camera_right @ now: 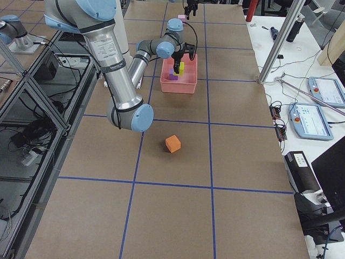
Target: Place blocks into pink bin with both arms
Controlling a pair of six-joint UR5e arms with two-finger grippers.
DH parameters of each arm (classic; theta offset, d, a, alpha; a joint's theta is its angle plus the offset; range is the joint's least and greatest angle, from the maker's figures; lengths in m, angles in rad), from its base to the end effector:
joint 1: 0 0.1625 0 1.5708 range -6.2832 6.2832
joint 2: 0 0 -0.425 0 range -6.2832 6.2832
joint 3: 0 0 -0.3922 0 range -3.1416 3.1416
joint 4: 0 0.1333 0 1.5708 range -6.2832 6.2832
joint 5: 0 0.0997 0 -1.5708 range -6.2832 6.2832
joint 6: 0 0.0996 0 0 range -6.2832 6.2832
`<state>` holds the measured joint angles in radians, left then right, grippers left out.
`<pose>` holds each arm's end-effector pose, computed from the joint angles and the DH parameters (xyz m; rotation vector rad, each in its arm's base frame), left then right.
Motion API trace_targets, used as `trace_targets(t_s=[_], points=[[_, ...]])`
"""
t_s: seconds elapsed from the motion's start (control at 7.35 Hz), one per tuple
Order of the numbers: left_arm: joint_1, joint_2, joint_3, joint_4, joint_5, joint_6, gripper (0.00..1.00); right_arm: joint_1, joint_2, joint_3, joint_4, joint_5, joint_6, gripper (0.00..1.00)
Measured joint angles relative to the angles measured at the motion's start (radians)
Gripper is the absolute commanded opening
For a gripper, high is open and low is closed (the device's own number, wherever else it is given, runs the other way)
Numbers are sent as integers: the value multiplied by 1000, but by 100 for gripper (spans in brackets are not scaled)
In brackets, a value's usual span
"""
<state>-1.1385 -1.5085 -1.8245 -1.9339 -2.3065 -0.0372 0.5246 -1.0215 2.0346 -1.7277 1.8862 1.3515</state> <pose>0.1417 -0.4657 0.5223 0.3524 0.8305 0.5721 -0.4389 -0.3723 0.1789 0.0329 -0.8985 0.1495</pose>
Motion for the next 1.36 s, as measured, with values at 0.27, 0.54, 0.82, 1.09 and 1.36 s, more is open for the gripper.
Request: trace_targets(t_s=[0.27,0.54,0.82,1.09,1.36], points=[[-61,-5,85,0,-5,155,100,-68,97,-74,-60,-104,65,100],[-119,8,159,-6,-4,281,100,-84,137,-121,-78,-139,111,100],[-160,63,199,-15,-5,222,100,-50,134,-122,-122,-122,77,100],[-167,162,200,-126,-5,-16,100,41,113,-114,-135,-52,-22,100],[-162,245,222,-319,-3,-317,100,117,61,-73,-136,8,-125,100]])
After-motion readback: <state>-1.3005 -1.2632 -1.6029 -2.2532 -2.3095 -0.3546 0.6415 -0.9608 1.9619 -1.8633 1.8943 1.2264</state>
